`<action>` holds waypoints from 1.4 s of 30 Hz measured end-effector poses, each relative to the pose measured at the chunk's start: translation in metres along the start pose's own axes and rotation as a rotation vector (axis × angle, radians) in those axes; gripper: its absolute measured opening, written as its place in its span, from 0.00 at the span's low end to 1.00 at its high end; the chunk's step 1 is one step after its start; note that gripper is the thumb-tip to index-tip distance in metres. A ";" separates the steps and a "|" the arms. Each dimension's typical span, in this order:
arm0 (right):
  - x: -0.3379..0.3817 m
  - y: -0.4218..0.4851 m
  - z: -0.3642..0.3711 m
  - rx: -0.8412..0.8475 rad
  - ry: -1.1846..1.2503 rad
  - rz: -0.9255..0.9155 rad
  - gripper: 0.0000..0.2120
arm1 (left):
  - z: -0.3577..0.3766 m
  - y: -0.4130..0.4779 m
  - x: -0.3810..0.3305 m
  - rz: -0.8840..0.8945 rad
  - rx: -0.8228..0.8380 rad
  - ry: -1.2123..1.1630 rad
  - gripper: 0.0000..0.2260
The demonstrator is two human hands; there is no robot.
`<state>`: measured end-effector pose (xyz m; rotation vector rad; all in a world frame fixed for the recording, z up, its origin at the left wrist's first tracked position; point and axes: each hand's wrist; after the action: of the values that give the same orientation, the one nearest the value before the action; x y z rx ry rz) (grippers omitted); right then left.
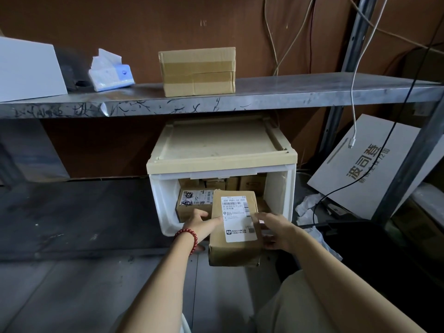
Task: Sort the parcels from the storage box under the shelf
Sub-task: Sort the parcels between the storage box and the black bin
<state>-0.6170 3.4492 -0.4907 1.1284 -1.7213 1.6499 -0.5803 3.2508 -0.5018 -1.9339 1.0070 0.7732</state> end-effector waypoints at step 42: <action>-0.006 -0.017 -0.027 0.061 0.129 -0.460 0.29 | 0.015 -0.029 -0.019 0.345 -0.164 -0.135 0.17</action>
<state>-0.6052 3.4783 -0.4826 1.2987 -1.2232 1.4538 -0.5667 3.2811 -0.4836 -1.8363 1.2426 1.1974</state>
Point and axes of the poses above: each hand's wrist, its own y-axis towards the middle knuckle, its own z-axis out of the palm, x = y × z, and after that the axes turned 4 degrees about -x, right-handed
